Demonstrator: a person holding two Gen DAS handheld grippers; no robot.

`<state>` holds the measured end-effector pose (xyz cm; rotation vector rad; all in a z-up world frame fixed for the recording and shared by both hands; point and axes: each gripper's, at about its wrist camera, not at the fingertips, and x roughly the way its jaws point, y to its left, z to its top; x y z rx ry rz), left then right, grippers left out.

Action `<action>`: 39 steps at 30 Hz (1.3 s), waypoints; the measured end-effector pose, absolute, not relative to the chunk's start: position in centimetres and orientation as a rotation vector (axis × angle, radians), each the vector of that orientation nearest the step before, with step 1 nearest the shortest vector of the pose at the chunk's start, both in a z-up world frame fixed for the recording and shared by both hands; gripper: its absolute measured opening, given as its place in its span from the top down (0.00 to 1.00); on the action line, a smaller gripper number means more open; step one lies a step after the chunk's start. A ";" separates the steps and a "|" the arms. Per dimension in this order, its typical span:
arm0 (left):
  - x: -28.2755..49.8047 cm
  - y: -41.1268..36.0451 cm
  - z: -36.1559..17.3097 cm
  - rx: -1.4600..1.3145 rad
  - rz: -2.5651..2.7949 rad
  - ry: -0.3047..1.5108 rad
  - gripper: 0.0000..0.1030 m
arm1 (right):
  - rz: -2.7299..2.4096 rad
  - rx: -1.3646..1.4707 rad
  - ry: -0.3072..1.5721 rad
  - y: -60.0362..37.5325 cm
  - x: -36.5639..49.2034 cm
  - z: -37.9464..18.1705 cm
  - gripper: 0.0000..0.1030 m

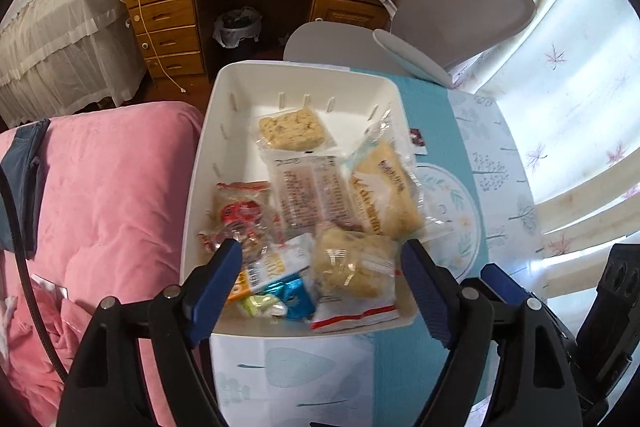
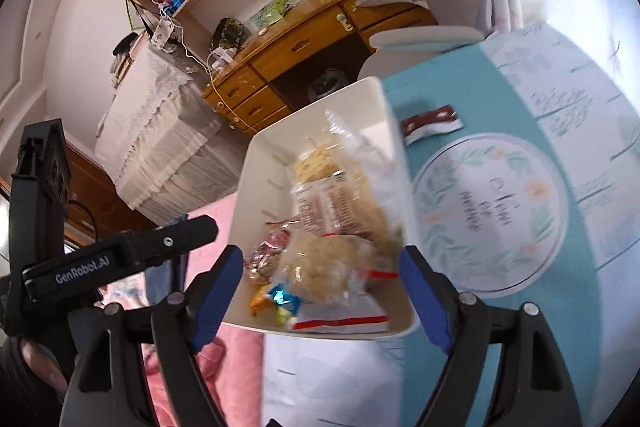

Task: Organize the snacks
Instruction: 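Carry both clear bags over the white tray and open both grippers to drop them, then grasp the red-and-white packet on the table with the right gripper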

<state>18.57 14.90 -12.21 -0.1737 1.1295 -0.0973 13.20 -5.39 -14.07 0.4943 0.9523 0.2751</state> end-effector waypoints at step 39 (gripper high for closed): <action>19.6 7.3 -15.6 -0.172 0.370 1.235 0.21 | 0.496 -0.327 0.815 -9.9 31.6 -25.3 0.22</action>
